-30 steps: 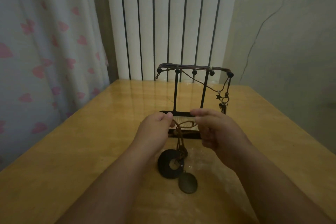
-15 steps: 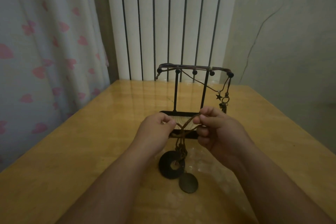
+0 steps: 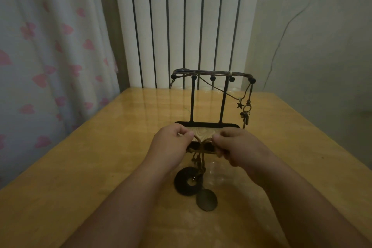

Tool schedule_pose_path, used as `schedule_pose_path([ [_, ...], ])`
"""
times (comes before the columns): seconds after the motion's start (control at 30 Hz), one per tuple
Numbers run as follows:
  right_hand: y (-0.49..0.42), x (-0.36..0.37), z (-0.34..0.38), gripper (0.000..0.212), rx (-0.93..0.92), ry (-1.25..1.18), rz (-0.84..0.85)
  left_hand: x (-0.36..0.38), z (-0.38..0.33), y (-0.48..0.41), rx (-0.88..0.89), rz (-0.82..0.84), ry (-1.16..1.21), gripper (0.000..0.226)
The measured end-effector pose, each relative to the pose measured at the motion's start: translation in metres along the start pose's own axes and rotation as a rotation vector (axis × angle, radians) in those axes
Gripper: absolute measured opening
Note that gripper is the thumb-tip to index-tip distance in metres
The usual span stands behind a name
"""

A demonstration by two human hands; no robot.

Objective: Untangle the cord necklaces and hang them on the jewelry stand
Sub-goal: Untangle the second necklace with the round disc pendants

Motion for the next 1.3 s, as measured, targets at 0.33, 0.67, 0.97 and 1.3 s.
schedule_pose_path([
  [0.33, 0.003, 0.002, 0.010, 0.016, 0.106, -0.872, 0.155, 0.003, 0.000, 0.002, -0.033, 0.044, 0.045, 0.012],
  [0.67, 0.003, 0.004, 0.009, 0.022, -0.001, -1.016, 0.169, 0.002, 0.006, -0.002, -0.149, 0.164, 0.133, 0.020],
  [0.97, 0.001, 0.001, 0.006, 0.033, 0.013, -0.531, -0.237, -0.001, -0.006, 0.003, 0.006, 0.210, 0.175, 0.031],
  [1.3, 0.002, 0.006, 0.005, 0.027, -0.137, -0.130, -0.179, -0.009, -0.010, 0.008, 0.251, 0.188, 0.306, 0.008],
])
Point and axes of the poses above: each hand's wrist, its own y-axis away from the middle knuckle, its own x-axis out of the palm, z = x × y, the point moved 2 cm from there along -y, towards the middle knuckle, and after that the axes turned 8 degrees about -z, right-handed, at the moved point
